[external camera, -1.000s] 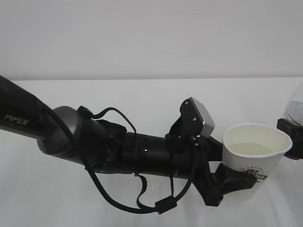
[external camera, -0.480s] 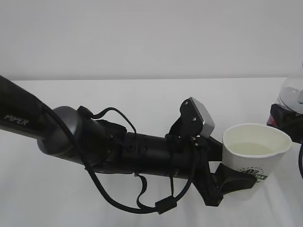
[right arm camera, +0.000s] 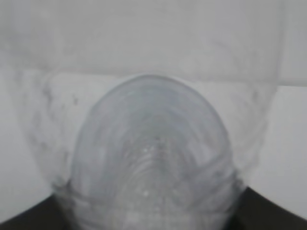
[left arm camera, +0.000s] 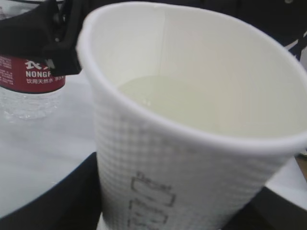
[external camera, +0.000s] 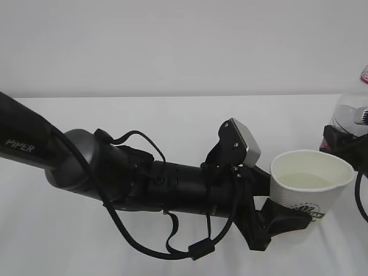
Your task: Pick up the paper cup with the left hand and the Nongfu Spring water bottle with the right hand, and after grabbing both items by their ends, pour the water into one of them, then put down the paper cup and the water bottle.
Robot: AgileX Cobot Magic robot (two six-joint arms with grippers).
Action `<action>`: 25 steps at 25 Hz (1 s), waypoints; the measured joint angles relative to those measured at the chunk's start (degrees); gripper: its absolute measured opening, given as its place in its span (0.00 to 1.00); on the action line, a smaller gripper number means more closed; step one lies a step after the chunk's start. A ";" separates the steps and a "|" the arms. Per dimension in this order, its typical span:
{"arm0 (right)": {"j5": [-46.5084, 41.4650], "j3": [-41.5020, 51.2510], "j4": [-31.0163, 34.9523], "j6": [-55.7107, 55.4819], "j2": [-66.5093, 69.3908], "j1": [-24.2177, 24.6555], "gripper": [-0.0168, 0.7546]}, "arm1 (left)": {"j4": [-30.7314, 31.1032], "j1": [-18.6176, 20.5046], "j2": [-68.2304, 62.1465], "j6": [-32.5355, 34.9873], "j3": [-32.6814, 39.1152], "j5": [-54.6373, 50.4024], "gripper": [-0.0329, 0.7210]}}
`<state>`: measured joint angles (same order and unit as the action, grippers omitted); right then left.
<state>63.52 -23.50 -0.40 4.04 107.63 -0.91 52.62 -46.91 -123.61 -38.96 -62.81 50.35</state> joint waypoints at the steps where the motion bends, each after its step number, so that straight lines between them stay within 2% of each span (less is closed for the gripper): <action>1: 0.00 0.00 0.00 0.00 0.11 0.00 0.51 | 0.00 0.00 0.00 0.00 0.00 0.00 0.68; 11: 0.00 -0.09 0.00 -0.14 0.61 0.00 0.51 | 0.00 0.00 0.00 0.00 0.00 0.00 0.68; 16: 0.00 -0.09 0.00 -0.13 0.61 0.00 0.59 | 0.00 0.00 0.00 0.00 0.00 0.00 0.68; 25: 0.00 -0.09 0.00 -0.13 0.61 0.00 0.61 | 0.00 0.00 0.00 0.00 0.00 0.00 0.68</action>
<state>63.52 -23.59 -0.40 3.91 108.23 -0.91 52.62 -46.91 -123.61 -38.96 -62.81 50.35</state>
